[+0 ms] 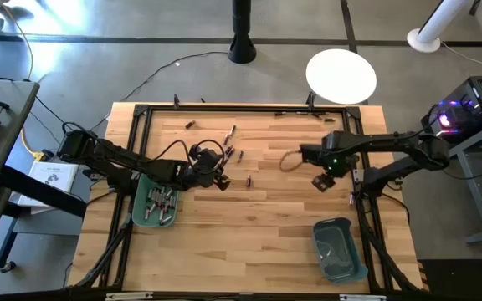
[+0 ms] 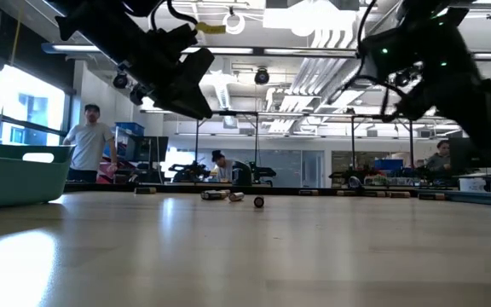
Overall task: Sort batteries
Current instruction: Put the silver battery into the green bin
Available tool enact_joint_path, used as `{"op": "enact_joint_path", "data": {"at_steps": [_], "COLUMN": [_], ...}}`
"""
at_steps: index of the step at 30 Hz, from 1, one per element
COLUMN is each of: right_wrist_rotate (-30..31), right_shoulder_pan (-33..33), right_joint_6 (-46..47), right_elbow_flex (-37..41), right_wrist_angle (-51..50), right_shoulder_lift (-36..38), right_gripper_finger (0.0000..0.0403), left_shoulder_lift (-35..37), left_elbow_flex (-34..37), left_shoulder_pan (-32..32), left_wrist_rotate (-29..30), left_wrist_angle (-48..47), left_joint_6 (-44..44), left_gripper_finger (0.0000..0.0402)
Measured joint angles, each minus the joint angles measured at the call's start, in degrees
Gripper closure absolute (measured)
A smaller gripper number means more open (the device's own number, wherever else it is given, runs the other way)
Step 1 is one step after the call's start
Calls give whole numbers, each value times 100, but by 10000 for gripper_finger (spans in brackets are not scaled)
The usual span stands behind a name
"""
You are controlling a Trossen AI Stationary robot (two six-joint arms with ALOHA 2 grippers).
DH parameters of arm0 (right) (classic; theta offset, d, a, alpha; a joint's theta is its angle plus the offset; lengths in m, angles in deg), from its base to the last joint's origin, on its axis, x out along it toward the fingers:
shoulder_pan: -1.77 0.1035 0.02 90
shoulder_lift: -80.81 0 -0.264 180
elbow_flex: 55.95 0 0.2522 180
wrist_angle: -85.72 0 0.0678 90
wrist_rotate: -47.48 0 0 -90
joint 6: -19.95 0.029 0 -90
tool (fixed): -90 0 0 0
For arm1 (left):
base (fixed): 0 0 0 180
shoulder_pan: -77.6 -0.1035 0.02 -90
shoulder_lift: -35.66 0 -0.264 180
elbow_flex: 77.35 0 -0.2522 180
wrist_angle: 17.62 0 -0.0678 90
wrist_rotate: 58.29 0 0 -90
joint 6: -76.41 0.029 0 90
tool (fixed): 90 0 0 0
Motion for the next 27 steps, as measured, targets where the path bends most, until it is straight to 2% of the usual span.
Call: {"op": "enact_joint_path", "data": {"at_steps": [5,12,13,19,23,27], "right_wrist_rotate": [96,69,17,-478,-530,-1049], "right_shoulder_pan": [533,1176,1273,1641,1796,1828], "right_joint_6": [-184,-594,-707,-784,-505,-244], "right_elbow_flex": [2,2,7,696,682,891], "right_wrist_angle": [-477,-610,-568,82,368,323], "right_shoulder_lift": [-509,-1574,-1688,-1933,-1918,-1927], "right_gripper_finger": [229,380,391,400,401,402], "left_shoulder_lift": [0,1,1,1,1,1], "left_elbow_flex": [0,0,0,0,-2,-5], "left_shoulder_pan": [0,0,0,7,21,54], "left_wrist_rotate": [0,0,-1,-236,-306,-308], "left_wrist_angle": [41,39,39,27,-25,-24], "left_joint_6": [72,167,167,167,166,165], "left_gripper_finger": [305,305,305,305,305,305]}}
